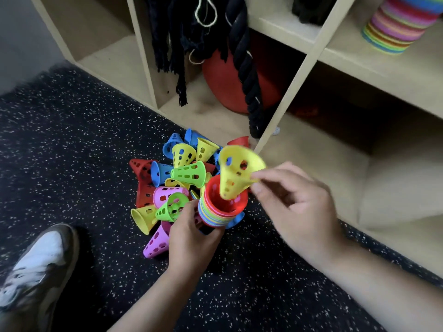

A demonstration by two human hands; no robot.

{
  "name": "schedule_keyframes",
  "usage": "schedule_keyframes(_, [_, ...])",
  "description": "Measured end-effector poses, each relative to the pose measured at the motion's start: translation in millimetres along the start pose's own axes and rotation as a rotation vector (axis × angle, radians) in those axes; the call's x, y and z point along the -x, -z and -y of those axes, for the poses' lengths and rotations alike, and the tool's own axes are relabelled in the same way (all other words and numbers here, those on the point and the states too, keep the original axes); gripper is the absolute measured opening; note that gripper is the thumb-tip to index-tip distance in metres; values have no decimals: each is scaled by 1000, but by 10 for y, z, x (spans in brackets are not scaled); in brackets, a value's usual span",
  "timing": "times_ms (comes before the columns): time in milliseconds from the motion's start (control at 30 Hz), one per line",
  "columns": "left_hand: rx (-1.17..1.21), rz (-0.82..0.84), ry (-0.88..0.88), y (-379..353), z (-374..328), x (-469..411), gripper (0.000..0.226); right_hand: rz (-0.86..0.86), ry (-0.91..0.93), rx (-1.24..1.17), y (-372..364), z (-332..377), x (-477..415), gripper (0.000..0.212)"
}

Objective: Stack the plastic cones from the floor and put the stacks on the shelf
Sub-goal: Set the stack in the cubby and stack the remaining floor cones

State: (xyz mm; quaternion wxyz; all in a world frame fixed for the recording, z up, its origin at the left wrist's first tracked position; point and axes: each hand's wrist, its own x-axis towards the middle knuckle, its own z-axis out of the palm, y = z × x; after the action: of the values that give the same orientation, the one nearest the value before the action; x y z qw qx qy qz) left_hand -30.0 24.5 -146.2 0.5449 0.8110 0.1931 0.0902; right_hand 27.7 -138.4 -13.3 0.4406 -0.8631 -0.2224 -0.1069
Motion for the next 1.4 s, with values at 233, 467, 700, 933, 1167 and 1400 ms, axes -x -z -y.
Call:
schedule_keyframes(233, [-34, 30, -45, 109, -129, 131, 58, 133, 3, 23, 351, 132, 86, 27])
schedule_keyframes(467, [-48, 56, -64, 366, -181, 212, 59, 153, -176, 86, 404, -71, 290, 15])
schedule_keyframes(700, [-49, 12, -52, 532, -121, 245, 66, 270, -417, 146, -221, -629, 201, 15])
schedule_keyframes(933, [-19, 41, -58, 532, -41, 263, 69, 501, -377, 557, -459, -1072, -141, 47])
schedule_keyframes(1167, [-45, 55, -16, 440, 118, 214, 73, 638, -357, 677, -681, -1370, -353, 60])
schedule_keyframes(1400, [-68, 65, -28, 372, 124, 148, 69, 590, -343, 676, -658, -1376, -235, 13])
